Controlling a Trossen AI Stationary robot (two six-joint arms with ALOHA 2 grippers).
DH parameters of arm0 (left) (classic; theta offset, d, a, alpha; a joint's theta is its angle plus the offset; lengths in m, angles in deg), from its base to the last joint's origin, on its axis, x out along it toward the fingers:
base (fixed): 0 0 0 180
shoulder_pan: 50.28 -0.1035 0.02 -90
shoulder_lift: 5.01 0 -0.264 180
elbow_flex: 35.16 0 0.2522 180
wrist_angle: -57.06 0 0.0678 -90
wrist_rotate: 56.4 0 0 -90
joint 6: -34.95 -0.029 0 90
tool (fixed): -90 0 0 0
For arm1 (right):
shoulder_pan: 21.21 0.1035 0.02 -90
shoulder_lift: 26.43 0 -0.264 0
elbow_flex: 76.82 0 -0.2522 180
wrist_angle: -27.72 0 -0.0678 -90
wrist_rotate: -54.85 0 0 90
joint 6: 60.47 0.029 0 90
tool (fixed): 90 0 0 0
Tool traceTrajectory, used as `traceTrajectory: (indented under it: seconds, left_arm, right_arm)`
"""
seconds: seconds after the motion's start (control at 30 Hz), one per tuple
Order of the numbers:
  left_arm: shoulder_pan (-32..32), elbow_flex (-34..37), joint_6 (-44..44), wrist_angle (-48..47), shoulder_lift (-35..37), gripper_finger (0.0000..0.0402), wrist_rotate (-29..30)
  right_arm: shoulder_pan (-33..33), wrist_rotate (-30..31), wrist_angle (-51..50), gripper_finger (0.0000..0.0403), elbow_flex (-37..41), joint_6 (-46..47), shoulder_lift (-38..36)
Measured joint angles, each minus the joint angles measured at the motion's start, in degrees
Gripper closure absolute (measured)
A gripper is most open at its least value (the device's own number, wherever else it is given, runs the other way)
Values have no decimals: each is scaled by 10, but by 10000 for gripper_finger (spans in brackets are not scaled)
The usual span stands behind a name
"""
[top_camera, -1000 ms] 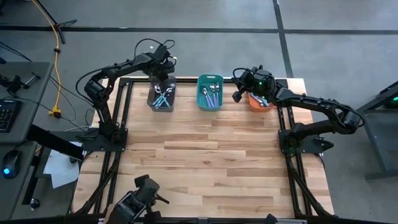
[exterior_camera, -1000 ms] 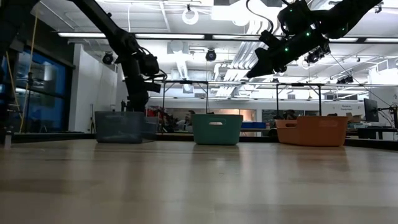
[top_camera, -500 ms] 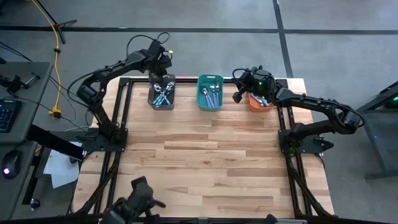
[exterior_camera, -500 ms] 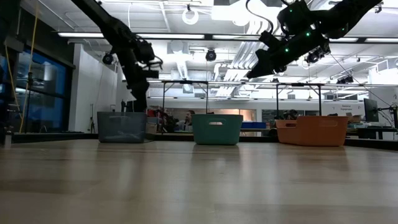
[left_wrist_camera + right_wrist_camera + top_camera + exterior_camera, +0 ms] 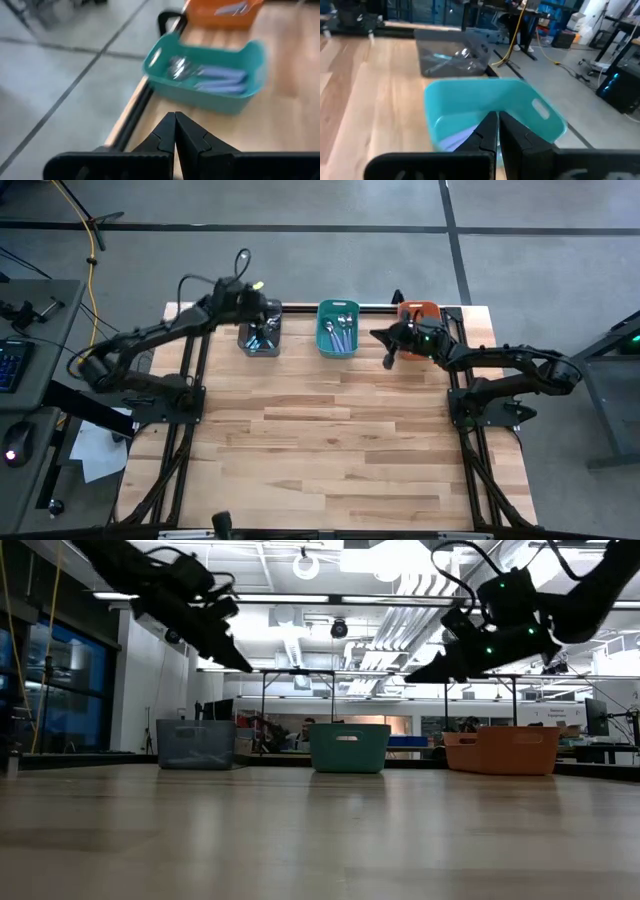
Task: Sort silverware by color (type)
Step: Return to Home Position
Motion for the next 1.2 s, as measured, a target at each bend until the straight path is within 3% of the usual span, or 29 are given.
traceTrajectory:
  seconds: [0.27, 0.57, 0.67, 0.83, 1.2]
  left_arm:
    - [35, 154, 72, 143, 115, 401, -34]
    - [88, 268, 125, 243, 201, 401, -35]
    - [113, 293, 139, 289, 214, 401, -35]
    - [155, 319, 160, 328, 222, 401, -35]
    - [201, 403, 172, 456, 228, 401, -29]
  right_arm:
    - [27, 0, -1, 403, 42, 0, -58]
    - [72, 65, 11, 403, 126, 18, -182]
    - [89, 82, 12, 403, 151, 26, -223]
    - [127, 179, 15, 403, 183, 22, -282]
    - [146, 166, -57, 403, 203, 28, -380]
